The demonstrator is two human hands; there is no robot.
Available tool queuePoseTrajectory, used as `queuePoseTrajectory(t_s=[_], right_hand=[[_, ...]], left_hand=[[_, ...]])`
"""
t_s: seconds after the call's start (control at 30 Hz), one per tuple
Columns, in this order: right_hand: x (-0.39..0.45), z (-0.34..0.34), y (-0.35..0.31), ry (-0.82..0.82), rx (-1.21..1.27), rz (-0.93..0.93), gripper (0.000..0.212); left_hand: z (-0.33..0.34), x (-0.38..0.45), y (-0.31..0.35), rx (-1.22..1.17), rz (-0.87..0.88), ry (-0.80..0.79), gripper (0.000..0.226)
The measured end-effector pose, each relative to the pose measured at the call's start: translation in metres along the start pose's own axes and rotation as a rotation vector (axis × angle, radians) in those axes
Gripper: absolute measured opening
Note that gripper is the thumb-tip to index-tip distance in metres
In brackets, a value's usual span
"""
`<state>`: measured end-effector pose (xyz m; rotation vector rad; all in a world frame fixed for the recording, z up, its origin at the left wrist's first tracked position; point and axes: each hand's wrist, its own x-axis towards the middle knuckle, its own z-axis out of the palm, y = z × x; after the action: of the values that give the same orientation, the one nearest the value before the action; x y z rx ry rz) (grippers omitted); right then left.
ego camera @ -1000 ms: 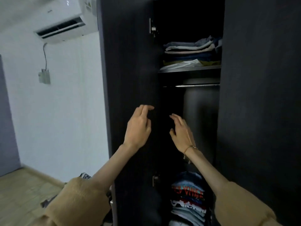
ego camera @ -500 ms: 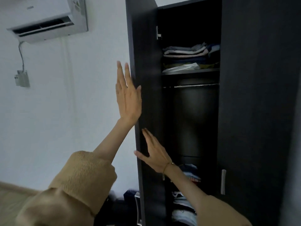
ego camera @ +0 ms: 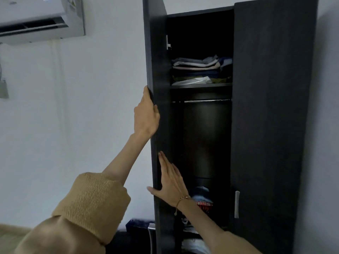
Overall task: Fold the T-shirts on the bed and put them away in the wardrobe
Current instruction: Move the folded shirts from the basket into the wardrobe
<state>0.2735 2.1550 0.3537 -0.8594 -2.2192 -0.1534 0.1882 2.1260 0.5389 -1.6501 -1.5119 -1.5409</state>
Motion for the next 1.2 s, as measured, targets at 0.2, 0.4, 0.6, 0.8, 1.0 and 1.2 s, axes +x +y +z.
queuePoseTrajectory(t_s=[0.2, 0.4, 0.6, 0.8, 1.0, 1.2], right_hand=[[-0.003, -0.022, 0.044, 0.283, 0.16, 0.043, 0.074], [0.024, -0.079, 0.105, 0.48, 0.177, 0.112, 0.049], [0.034, -0.115, 0.179, 0.453, 0.147, 0.159, 0.052], [0.047, -0.099, 0.246, 0.519, 0.052, 0.237, 0.061], [0.075, -0.08, 0.309, 0.643, -0.323, 0.258, 0.056], [0.093, -0.066, 0.348, 0.61, -0.396, 0.24, 0.057]], left_hand=[[0.04, -0.01, 0.041, 0.122, 0.105, 0.037, 0.064], [0.107, -0.006, 0.069, 0.179, 0.316, 0.054, 0.07], [0.18, 0.027, 0.097, 0.186, 0.414, -0.109, 0.092], [0.256, 0.056, 0.11, 0.203, 0.448, -0.153, 0.098], [0.316, 0.074, 0.108, 0.327, 0.441, -0.091, 0.081], [0.361, 0.084, 0.093, 0.448, 0.501, 0.108, 0.066]])
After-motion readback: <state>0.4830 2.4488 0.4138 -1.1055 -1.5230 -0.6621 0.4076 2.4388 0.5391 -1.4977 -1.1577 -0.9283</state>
